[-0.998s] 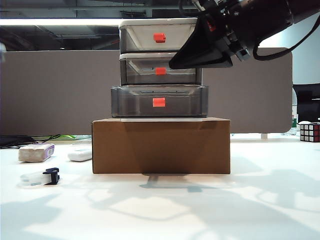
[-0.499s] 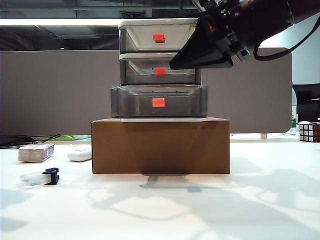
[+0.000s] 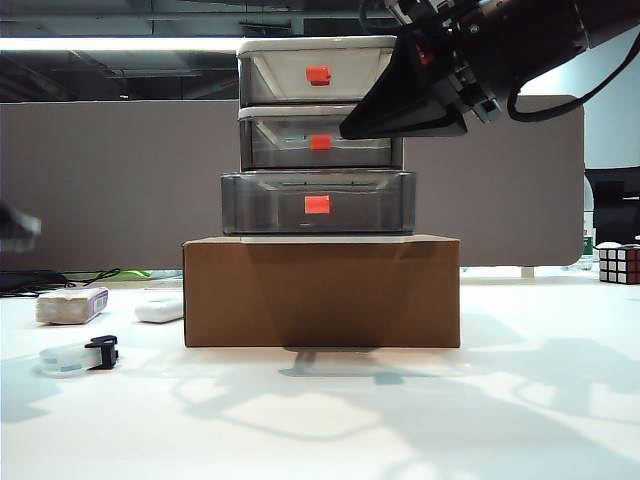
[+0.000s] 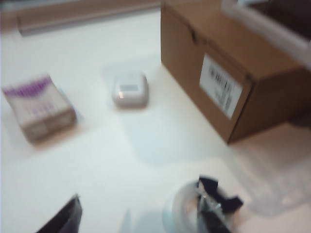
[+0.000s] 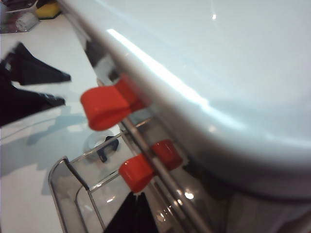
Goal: Open the third layer of the drawer on the table, pick up the transparent tape on the table and put it in, and finally close the drawer.
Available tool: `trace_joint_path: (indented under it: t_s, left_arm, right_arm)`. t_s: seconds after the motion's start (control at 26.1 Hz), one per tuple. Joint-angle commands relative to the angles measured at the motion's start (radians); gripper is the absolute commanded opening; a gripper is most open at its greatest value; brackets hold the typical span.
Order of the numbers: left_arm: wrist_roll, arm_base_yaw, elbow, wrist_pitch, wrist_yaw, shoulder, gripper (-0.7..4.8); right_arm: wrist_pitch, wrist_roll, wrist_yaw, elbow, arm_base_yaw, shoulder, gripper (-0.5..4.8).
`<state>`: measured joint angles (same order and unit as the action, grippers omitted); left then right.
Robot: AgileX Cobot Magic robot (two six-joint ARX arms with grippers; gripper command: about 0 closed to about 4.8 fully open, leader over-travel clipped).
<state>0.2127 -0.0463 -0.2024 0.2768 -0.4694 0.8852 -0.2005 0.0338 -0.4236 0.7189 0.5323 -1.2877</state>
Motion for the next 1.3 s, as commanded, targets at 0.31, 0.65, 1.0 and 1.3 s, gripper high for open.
trace_joint_path:
  t_s: [0.31,0.65,1.0,1.3]
  left_arm:
    - [0.127,-0.053,-0.064,0.084,-0.233,0.32,3.45]
    - [0.288,-0.187,-0.127,0.079,-0.497,0.482,3.62]
    - [0.312,-0.186,-0.201,0.026,-0.563,0.674,4.77]
    - [0.41,-0.174,-0.207,0.016,-0.574,0.725,4.79]
  right_arm:
    - [0.024,0.005,-0.005,0.005,0.0,-0.004,-0.05]
    - [0.092,0.057,-0.002,0.004,0.0,-0.004,-0.05]
    - [0.092,0.056,-0.002,0.004,0.0,-0.004,-0.05]
    - [0.09,0.057,-0.001,0.004,-0.001,-0.004,-0.05]
